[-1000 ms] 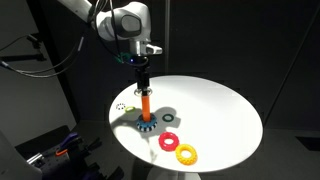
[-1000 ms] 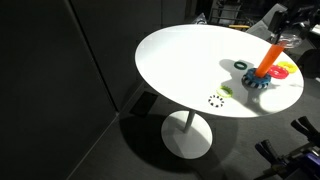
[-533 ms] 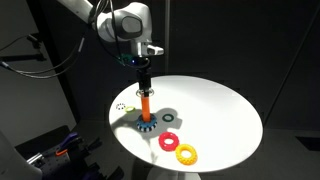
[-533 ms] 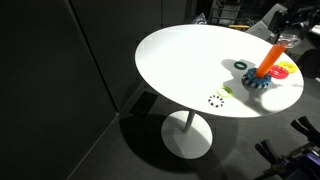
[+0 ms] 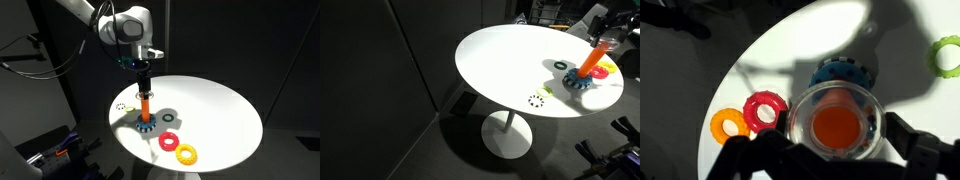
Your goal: Put the clear ring on the orange stand.
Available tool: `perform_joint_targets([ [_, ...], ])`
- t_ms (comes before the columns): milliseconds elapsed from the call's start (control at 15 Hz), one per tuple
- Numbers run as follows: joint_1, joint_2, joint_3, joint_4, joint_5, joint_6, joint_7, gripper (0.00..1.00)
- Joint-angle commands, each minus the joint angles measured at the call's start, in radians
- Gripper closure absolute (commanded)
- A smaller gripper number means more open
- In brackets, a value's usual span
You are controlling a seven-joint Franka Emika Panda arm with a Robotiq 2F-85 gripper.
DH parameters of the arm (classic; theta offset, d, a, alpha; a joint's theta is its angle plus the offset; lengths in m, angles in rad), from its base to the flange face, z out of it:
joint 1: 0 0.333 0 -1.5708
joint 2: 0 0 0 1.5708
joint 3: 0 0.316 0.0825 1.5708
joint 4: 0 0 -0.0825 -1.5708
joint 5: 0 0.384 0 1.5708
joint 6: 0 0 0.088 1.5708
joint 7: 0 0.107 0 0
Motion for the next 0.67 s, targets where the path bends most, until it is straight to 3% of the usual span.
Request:
perform_joint_targets([
  [0,-0.007,-0.002,-0.001,-0.003,-0.019,0.006,0.026,0.31],
  [67,-0.007,-0.001,-0.002,-0.001,-0.017,0.004,0.025,0.01],
  [600,-0.005,-0.005,-0.003,0.008,-0.016,-0.022,0.025,0.0],
])
